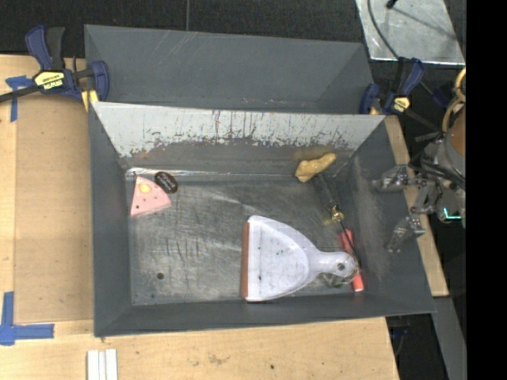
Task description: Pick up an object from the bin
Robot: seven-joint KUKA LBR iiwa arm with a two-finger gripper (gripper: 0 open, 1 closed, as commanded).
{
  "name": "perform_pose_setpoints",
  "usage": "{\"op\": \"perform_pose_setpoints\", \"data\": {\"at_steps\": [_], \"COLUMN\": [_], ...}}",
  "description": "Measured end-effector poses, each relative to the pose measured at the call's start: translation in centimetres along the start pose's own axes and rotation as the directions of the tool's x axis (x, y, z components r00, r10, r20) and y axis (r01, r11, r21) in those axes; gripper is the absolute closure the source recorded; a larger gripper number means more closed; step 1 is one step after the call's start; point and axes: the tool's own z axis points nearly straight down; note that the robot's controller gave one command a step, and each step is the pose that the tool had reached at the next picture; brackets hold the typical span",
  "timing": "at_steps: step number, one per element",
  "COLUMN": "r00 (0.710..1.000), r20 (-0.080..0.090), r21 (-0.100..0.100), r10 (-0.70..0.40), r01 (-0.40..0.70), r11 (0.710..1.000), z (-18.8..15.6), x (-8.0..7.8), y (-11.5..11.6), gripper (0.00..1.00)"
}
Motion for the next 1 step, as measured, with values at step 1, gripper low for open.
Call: {"op": "perform_pose_setpoints", "data": {"at_steps": [1], "r00": [1.0], "r20": [0.006], "r21": [0.001], "r10": [-0.003], "r01": [0.003], "r11": [1.0], "z": [-0.35], "x": [-0.1], "y": [0.09], "gripper": [0.0]}}
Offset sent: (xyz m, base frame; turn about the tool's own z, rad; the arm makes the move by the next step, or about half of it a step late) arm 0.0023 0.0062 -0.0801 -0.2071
